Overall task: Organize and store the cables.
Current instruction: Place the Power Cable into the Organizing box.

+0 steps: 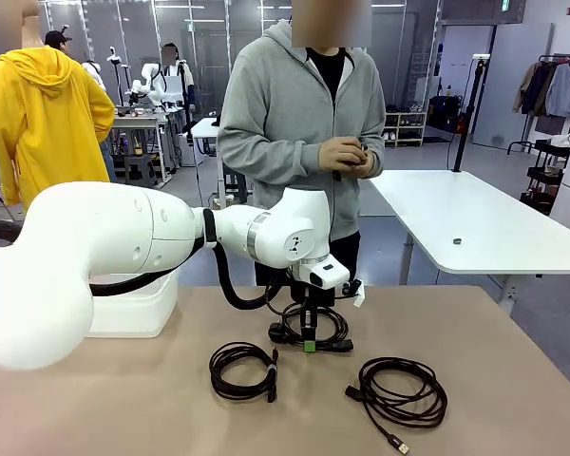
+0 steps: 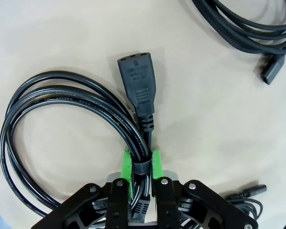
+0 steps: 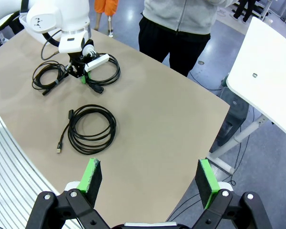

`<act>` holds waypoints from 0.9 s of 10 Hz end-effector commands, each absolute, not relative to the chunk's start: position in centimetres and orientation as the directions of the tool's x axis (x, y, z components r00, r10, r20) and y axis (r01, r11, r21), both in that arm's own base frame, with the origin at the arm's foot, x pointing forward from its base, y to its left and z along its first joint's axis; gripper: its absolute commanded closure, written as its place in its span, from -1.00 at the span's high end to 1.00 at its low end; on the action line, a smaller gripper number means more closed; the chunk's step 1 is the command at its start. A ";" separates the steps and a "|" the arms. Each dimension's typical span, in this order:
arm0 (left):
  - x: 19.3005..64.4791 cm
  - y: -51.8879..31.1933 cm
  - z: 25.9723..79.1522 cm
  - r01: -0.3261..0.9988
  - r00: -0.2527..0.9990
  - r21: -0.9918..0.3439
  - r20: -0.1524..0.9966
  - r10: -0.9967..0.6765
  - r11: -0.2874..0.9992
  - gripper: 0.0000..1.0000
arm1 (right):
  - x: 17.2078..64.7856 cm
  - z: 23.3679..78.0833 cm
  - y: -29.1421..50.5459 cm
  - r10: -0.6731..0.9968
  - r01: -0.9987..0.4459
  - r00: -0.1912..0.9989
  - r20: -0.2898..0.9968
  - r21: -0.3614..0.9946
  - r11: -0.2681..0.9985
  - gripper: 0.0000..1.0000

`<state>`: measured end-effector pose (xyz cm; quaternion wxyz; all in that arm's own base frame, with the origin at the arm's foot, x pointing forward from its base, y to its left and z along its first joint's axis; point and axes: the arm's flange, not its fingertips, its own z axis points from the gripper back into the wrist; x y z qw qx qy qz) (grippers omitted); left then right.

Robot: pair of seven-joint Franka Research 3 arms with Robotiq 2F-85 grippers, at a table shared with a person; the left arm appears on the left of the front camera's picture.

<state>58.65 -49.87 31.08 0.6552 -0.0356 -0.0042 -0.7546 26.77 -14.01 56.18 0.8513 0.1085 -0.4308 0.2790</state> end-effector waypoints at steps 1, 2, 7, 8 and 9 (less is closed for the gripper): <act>59.2 -50.4 31.3 0.990 -0.113 -0.075 0.043 -0.993 -0.116 -1.00 | 26.7 56.2 -14.1 0.385 -0.569 0.473 0.793 -0.059 0.820 1.00; 59.1 -50.4 31.7 0.992 -0.100 -0.075 0.050 -0.994 -0.104 -1.00 | 26.7 56.2 -14.1 0.385 -0.569 0.473 0.793 -0.059 0.820 1.00; 56.9 -49.8 39.7 0.993 -0.113 -0.005 0.087 -0.990 -0.114 -0.88 | 26.7 56.2 -14.1 0.385 -0.569 0.473 0.793 -0.059 0.820 1.00; 56.7 -49.7 40.0 0.993 -0.116 0.002 0.096 -0.989 -0.116 -0.88 | 26.7 56.2 -14.1 0.385 -0.569 0.473 0.793 -0.059 0.820 1.00; 56.7 -49.8 40.0 0.993 -0.115 0.001 0.102 -0.988 -0.115 -0.88 | 26.7 56.2 -14.1 0.385 -0.569 0.473 0.793 -0.059 0.820 1.00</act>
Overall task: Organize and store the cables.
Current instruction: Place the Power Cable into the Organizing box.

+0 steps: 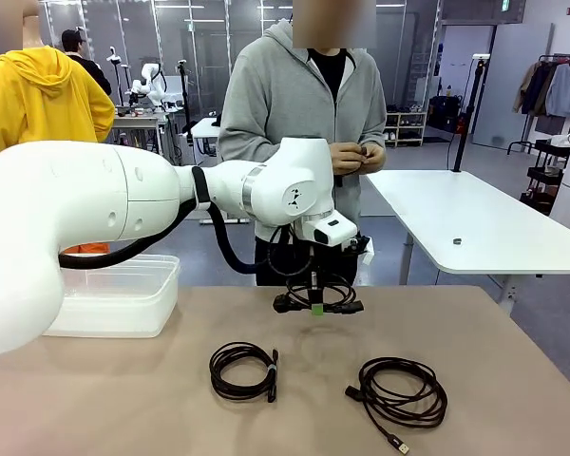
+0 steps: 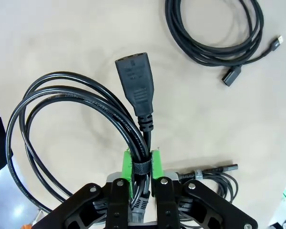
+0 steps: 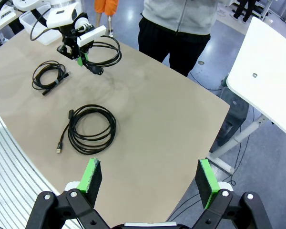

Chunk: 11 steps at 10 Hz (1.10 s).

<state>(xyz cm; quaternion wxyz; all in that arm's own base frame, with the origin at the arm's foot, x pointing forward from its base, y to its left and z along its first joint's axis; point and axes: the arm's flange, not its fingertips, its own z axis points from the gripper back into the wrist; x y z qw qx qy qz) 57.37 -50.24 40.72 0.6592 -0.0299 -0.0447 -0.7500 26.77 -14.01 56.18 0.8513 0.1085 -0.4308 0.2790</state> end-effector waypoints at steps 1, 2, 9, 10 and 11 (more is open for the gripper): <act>56.7 -50.2 39.6 0.993 -0.120 -0.005 0.074 -0.990 -0.121 -0.88 | 26.7 56.2 -14.1 0.385 -0.569 0.473 0.793 -0.059 0.820 1.00; 57.4 -50.2 40.7 0.992 -0.129 0.028 0.104 -0.986 -0.127 -0.88 | 26.7 56.2 -14.1 0.385 -0.569 0.473 0.793 -0.059 0.820 1.00; 57.7 -48.9 41.5 0.990 -0.136 0.032 0.094 -0.986 -0.134 -0.64 | 26.7 56.2 -14.1 0.385 -0.569 0.473 0.793 -0.059 0.820 1.00; 57.8 -47.6 43.4 0.987 -0.153 0.057 0.091 -0.984 -0.148 -0.64 | 26.7 56.2 -14.1 0.385 -0.569 0.473 0.793 -0.059 0.820 1.00; 57.7 -46.0 44.7 0.983 -0.181 0.059 0.097 -0.979 -0.176 -0.64 | 26.7 56.2 -14.1 0.385 -0.569 0.473 0.793 -0.059 0.820 1.00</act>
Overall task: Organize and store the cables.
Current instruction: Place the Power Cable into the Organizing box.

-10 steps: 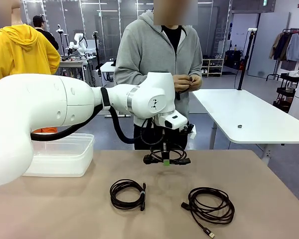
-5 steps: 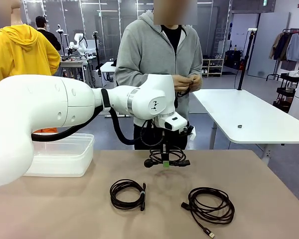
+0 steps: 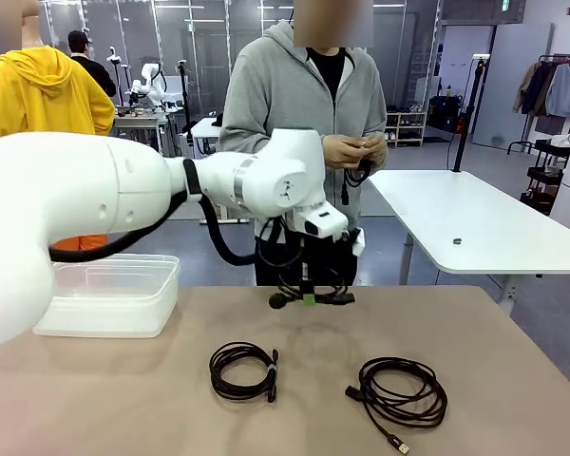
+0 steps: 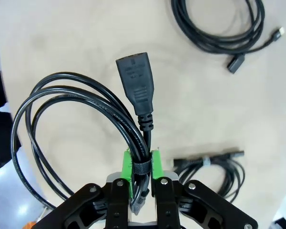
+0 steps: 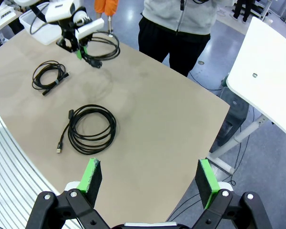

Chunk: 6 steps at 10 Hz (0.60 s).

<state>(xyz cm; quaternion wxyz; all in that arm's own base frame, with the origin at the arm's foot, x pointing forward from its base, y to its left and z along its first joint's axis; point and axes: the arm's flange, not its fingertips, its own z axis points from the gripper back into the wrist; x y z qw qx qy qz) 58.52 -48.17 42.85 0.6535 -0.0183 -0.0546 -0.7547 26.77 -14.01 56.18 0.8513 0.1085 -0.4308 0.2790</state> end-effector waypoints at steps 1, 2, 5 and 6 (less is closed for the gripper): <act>57.5 -44.2 45.6 0.982 -0.184 0.058 0.093 -0.979 -0.179 -0.64 | 26.7 56.2 -14.1 0.385 -0.569 0.473 0.793 -0.059 0.820 1.00; 57.4 -42.4 46.5 0.978 -0.204 0.058 0.099 -0.974 -0.199 -0.64 | 26.7 56.2 -14.1 0.385 -0.569 0.473 0.793 -0.059 0.820 1.00; 57.7 -36.6 49.0 0.972 -0.221 0.111 0.130 -0.966 -0.208 -0.64 | 26.7 56.2 -14.1 0.385 -0.569 0.473 0.793 -0.059 0.820 1.00; 57.9 -34.7 49.4 0.971 -0.212 0.141 0.120 -0.970 -0.194 -0.64 | 26.7 56.2 -14.1 0.385 -0.569 0.473 0.793 -0.059 0.820 1.00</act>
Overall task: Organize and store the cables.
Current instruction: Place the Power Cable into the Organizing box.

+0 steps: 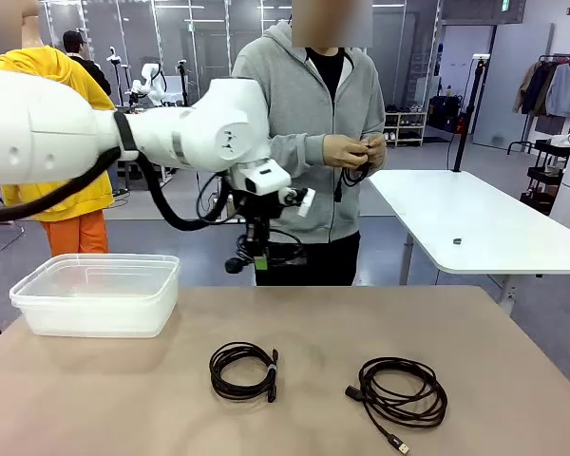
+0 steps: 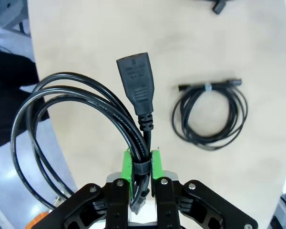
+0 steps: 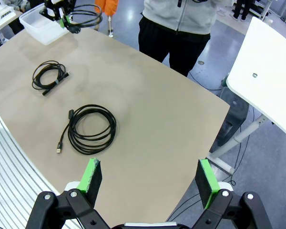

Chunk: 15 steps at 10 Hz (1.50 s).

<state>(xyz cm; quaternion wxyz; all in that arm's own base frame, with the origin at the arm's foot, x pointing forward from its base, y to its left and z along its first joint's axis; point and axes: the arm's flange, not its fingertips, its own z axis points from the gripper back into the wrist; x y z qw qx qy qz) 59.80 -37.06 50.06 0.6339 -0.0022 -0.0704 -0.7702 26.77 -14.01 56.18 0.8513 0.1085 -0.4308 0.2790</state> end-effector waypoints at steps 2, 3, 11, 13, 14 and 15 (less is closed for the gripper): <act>58.0 -31.0 50.7 0.973 -0.176 0.175 0.129 -0.976 -0.152 -0.64 | 26.7 56.2 -14.1 0.385 -0.569 0.473 0.793 -0.059 0.820 1.00; 57.9 -29.3 51.3 0.973 -0.164 0.186 0.129 -0.978 -0.139 -0.64 | 26.7 56.2 -14.1 0.385 -0.569 0.473 0.793 -0.059 0.820 1.00; 59.0 -12.1 51.9 0.971 0.052 0.221 0.165 -0.985 0.089 -0.64 | 26.7 56.2 -14.1 0.385 -0.569 0.473 0.793 -0.059 0.820 1.00; 59.2 -8.7 50.8 0.971 0.101 0.198 0.179 -0.979 0.136 -0.64 | 26.7 56.2 -14.1 0.385 -0.569 0.473 0.793 -0.059 0.820 1.00; 59.4 -7.1 50.3 0.966 0.128 0.199 0.175 -0.976 0.163 -0.64 | 26.7 56.2 -14.1 0.385 -0.569 0.473 0.793 -0.059 0.820 1.00; 59.6 -5.7 49.8 0.965 0.154 0.187 0.168 -0.974 0.184 -0.64 | 26.7 56.2 -14.1 0.385 -0.569 0.473 0.793 -0.059 0.820 1.00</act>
